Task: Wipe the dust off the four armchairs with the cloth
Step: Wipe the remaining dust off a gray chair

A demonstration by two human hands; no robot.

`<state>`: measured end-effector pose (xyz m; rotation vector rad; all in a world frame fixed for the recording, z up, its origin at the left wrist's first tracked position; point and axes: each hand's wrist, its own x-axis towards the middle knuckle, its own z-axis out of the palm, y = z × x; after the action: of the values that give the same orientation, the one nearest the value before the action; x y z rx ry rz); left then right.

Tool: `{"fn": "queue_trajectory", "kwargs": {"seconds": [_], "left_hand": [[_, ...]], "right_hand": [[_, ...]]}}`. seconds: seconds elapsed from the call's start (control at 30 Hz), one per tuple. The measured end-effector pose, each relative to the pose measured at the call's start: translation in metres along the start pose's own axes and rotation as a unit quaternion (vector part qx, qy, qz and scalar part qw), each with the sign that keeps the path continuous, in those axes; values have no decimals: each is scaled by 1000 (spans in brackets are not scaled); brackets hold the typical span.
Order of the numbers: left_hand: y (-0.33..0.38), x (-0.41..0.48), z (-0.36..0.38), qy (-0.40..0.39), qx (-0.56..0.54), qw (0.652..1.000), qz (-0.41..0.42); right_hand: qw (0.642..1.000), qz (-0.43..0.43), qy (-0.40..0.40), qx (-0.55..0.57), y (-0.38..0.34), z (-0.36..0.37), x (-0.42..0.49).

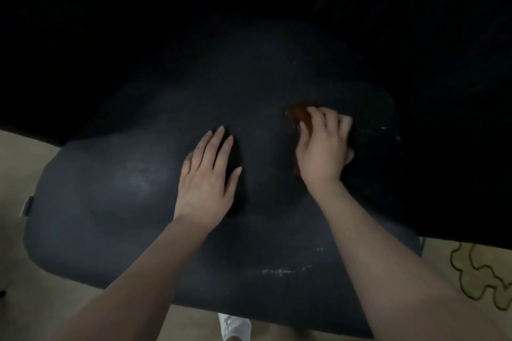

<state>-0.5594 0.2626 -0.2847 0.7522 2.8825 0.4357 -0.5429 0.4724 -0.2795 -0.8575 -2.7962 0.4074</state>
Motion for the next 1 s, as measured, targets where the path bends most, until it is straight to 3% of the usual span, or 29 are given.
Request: {"fn": "queue_trajectory", "kwargs": {"seconds": [0.13, 0.27, 0.33, 0.43, 0.57, 0.63, 0.77, 0.87, 0.93, 1.0], "left_hand": [[1, 18, -2, 3, 10, 1000, 1], [2, 30, -3, 14, 12, 1000, -14], [2, 30, -3, 11, 15, 1000, -14], [2, 28, -1, 3, 30, 999, -14], [3, 26, 1, 0, 33, 999, -27], [4, 26, 1, 1, 36, 999, -27], [4, 26, 1, 1, 29, 999, -27], [5, 28, -3, 1, 25, 999, -25], [5, 31, -4, 3, 17, 1000, -22], [4, 36, -6, 4, 13, 1000, -22]], "right_hand": [[987, -154, -42, 3, -12, 2, -24], [970, -233, -63, 4, 22, -12, -47], [976, -209, -63, 12, 41, -16, -41], [993, -105, -45, 40, 53, -17, -11], [999, -27, -23, 12, 26, -9, 20], [998, -56, -32, 11, 6, -5, 19], [966, -253, -48, 1, 6, -5, -14], [935, -344, -83, 26, 40, -13, -27], [940, -330, -88, 19, 60, -17, -19], [971, -225, -79, 30, 63, -17, -1]]}}
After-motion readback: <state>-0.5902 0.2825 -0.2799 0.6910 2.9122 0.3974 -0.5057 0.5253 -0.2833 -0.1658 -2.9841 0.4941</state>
